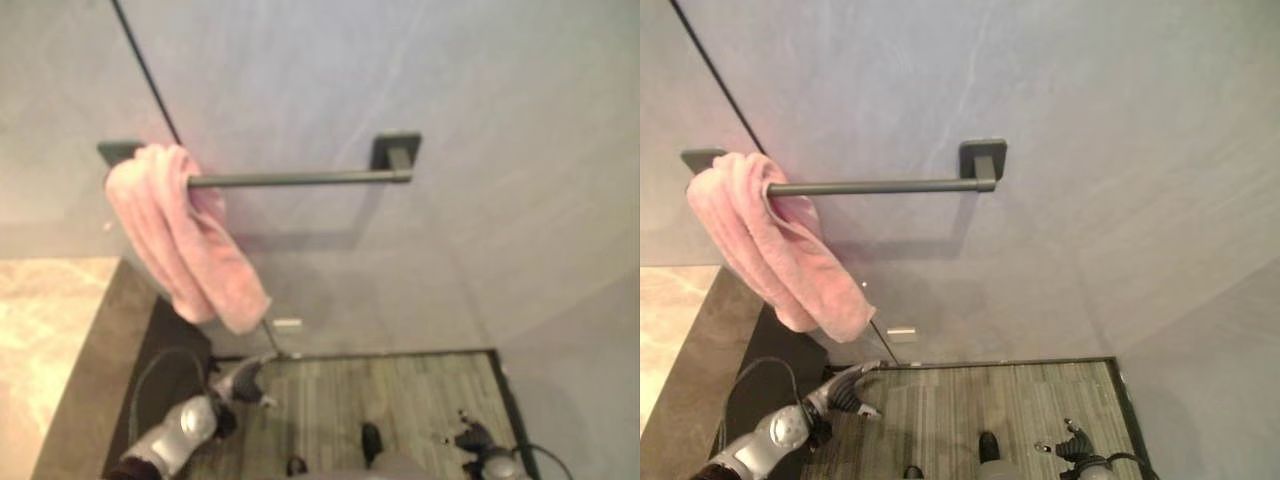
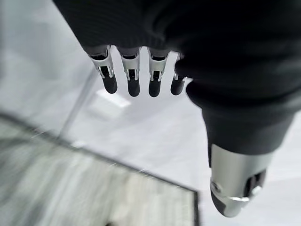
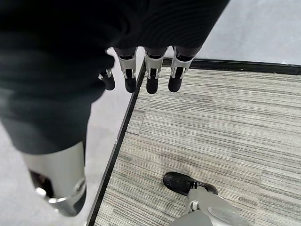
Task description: Put brush and paste in cup on sink, flatten towel.
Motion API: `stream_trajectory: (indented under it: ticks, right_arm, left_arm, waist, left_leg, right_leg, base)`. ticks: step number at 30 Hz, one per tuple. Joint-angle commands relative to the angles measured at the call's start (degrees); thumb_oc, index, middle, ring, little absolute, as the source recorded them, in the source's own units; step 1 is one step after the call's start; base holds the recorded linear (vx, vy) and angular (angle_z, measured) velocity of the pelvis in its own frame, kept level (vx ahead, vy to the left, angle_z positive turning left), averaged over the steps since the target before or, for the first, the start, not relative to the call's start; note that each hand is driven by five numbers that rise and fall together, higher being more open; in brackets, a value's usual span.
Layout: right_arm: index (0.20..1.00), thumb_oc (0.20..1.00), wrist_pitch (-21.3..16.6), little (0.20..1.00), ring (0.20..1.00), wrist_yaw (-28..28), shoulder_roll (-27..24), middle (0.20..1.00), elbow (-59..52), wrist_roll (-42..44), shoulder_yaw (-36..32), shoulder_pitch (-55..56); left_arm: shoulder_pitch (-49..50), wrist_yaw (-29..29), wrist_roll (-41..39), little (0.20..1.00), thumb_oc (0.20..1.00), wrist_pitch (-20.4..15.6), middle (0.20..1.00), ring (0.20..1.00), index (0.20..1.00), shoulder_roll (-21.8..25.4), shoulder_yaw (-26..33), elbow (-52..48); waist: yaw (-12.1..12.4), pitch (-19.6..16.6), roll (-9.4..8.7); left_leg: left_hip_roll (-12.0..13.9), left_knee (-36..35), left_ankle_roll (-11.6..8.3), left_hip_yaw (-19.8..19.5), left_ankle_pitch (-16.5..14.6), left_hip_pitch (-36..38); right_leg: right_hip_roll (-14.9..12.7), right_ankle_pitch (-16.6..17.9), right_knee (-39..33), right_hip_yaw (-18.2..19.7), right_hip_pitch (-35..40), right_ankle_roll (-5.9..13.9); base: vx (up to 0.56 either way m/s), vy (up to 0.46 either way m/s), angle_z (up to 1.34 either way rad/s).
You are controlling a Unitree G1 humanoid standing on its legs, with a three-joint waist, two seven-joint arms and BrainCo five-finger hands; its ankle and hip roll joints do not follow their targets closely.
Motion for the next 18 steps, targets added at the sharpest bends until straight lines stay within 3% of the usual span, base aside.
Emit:
stream_trajectory:
  ticks: [1,2,4,6,7,8,11,15,18]
  right_arm:
    - [1.000,1.000,0.2,1.000,1.000,1.0,-1.3,1.000,5.4,0.1,-0.5,-2.9]
    - [1.000,1.000,0.2,1.000,1.000,1.0,-1.2,1.000,5.4,0.1,-0.4,-3.0]
    - [1.000,1.000,1.0,1.000,1.000,2.5,-1.2,1.000,7.0,-1.3,0.2,-2.7]
    - [1.000,1.000,1.2,1.000,1.000,2.8,-1.0,1.000,7.7,-1.9,0.6,-2.6]
    - [1.000,1.000,1.7,1.000,1.000,3.2,-1.1,1.000,9.4,-3.0,0.8,-2.3]
    - [1.000,1.000,1.7,1.000,1.000,3.2,-1.0,1.000,9.4,-3.0,0.9,-2.3]
    - [1.000,1.000,2.1,1.000,1.000,4.0,-1.0,1.000,10.7,-4.9,1.7,-1.8]
    - [1.000,1.000,1.9,1.000,1.000,4.5,-0.9,1.000,10.7,-5.5,2.0,-1.3]
    - [1.000,1.000,1.5,1.000,1.000,4.6,-0.9,1.000,9.7,-6.2,2.7,-0.8]
  left_arm:
    - [-2.3,-5.1,-10.9,1.000,1.000,-2.8,1.000,1.000,1.000,7.5,5.2,-12.9]
    - [-2.0,-5.3,-11.1,1.000,1.000,-2.6,1.000,1.000,1.000,7.8,5.5,-13.5]
    - [-1.1,-8.3,-18.2,1.000,1.000,-2.8,1.000,1.000,1.000,14.9,8.2,-21.6]
    - [-0.1,-8.9,-20.7,1.000,1.000,-2.5,1.000,1.000,1.000,17.0,9.5,-23.9]
    - [1.4,-10.3,-26.9,1.000,1.000,-2.8,1.000,1.000,1.000,20.9,11.6,-27.9]
    - [1.8,-10.4,-27.1,1.000,1.000,-2.6,1.000,1.000,1.000,21.1,12.1,-28.2]
    - [5.4,-11.8,-35.2,1.000,1.000,-3.4,1.000,1.000,1.000,29.2,17.9,-35.8]
    - [10.9,-11.6,-39.5,1.000,1.000,-4.9,1.000,1.000,1.000,34.1,25.9,-36.6]
    - [15.7,-11.2,-44.0,1.000,1.000,-6.0,1.000,1.000,1.000,33.1,31.5,-33.1]
  waist:
    - [1.1,-0.7,0.24]
    - [1.1,-0.7,0.11]
    - [1.5,-0.8,0.03]
    - [1.7,-0.9,-0.11]
    - [2.3,-1.0,0.11]
    - [2.2,-1.0,0.01]
    - [3.2,-1.1,0.28]
    - [4.2,-1.3,0.59]
    - [4.8,-1.5,0.46]
  left_leg:
    - [-0.2,1.0,1.62,-1.6,-2.6,-3.2]
    - [-0.2,1.0,1.61,-1.6,-2.6,-3.2]
    - [-0.1,1.0,1.38,-1.9,-2.5,-3.1]
    - [-0.2,1.0,1.35,-2.0,-2.5,-3.1]
    - [-0.2,1.0,1.27,-2.3,-2.5,-3.0]
    - [-0.2,1.0,1.27,-2.3,-2.5,-3.0]
    - [-0.4,1.0,1.22,-3.1,-2.4,-2.9]
    - [-0.8,1.0,1.08,-3.8,-2.0,-3.1]
    - [-1.0,1.0,1.05,-4.5,-1.9,-3.1]
  right_leg:
    - [0.1,-4.9,1.7,-0.2,1.9,1.91]
    - [0.1,-4.9,1.6,-0.2,1.9,1.90]
    - [0.2,-5.1,1.8,-0.4,2.1,1.86]
    - [0.2,-5.1,2.0,-0.4,2.1,1.84]
    - [0.1,-5.1,2.0,-0.7,2.4,1.86]
    - [0.1,-5.1,1.9,-0.8,2.4,1.86]
    - [-0.3,-4.8,1.5,-1.7,3.2,1.93]
    - [-0.7,-4.6,1.1,-2.8,3.6,2.17]
    - [-1.1,-4.6,0.9,-3.6,4.2,2.21]
  base:
    - [0.02,-0.019,0.06]
    - [0.03,-0.023,0.05]
    - [0.02,-0.015,0.06]
    - [0.01,-0.003,0.14]
    - [0.02,0.001,0.08]
    - [0.00,0.000,0.00]
    - [0.01,0.004,0.10]
    - [0.00,0.015,0.14]
    - [0.00,0.007,0.09]
